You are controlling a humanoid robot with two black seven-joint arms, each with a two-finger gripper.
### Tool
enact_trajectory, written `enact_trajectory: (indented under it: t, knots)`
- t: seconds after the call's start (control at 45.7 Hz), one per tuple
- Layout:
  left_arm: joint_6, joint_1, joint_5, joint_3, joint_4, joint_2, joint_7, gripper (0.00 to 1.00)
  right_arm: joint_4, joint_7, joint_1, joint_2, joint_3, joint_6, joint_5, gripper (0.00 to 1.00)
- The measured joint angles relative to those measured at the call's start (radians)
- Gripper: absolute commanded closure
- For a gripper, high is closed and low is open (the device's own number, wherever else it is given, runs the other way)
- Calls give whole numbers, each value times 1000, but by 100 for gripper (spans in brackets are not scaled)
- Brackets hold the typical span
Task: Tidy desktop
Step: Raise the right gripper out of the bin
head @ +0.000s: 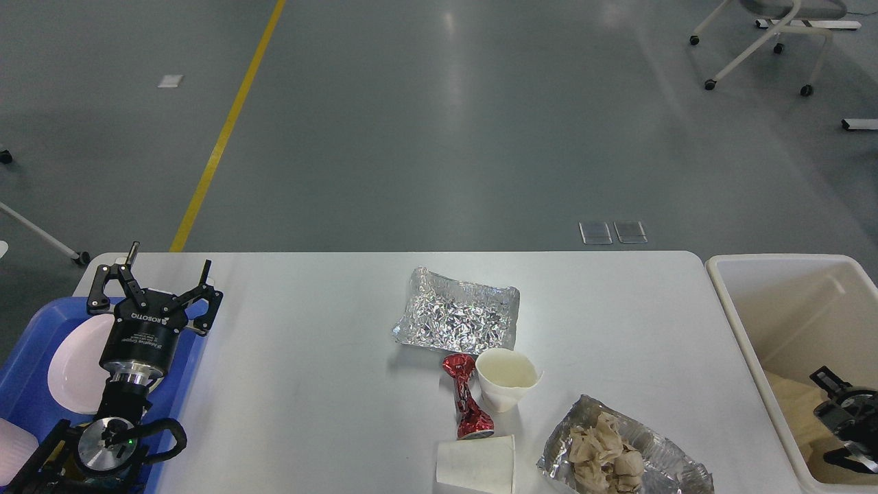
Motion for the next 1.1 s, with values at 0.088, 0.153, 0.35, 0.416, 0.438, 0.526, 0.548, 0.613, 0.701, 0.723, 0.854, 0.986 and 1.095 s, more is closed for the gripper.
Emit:
enact_trajectory:
  t: [0.088, 0.153, 0.35, 0.416, 0.438, 0.526, 0.548, 0.613, 0.701, 0.723, 0.854, 0.986, 1.095]
  knots:
    - [0, 0, 0, 0, 0, 0, 0, 4, 45, 0, 38, -24, -8, 5, -14, 0]
    - [0, 0, 0, 0, 0, 1, 0, 4, 98, -1, 81, -58, -15, 8, -47, 0]
    - [0, -1, 0, 0, 0, 1, 1, 4, 355, -29, 298, -211, -32, 101, -286, 0]
    - [0, -1, 0, 0, 0, 1, 1, 4, 406, -50, 383, -240, -49, 197, -348, 0]
    - [0, -1, 0, 0, 0, 1, 1, 4, 415, -54, 409, -244, -57, 230, -359, 0]
    - [0, -1, 0, 0, 0, 1, 1, 4, 445, -62, 523, -250, -107, 382, -380, 0]
    - [0, -1, 0, 0, 0, 1, 1, 4, 453, -63, 558, -248, -125, 425, -382, 0]
    - [0, -1, 0, 0, 0, 1, 1, 4, 481, -64, 650, -236, -169, 525, -384, 0]
    - [0, -1, 0, 0, 0, 1, 1, 4, 538, -65, 765, -219, -213, 626, -384, 0]
    - [0, -1, 0, 0, 0, 1, 1, 4, 556, -65, 792, -218, -222, 647, -384, 0]
    - [0, -1, 0, 0, 0, 1, 1, 4, 702, -66, 969, -198, -285, 784, -368, 0]
    - [0, -1, 0, -1, 0, 1, 1, 4, 854, -66, 1158, -127, -387, 878, -301, 0]
    - [0, -1, 0, -1, 0, 1, 1, 4, 961, -66, 1314, -47, -498, 909, -177, 0]
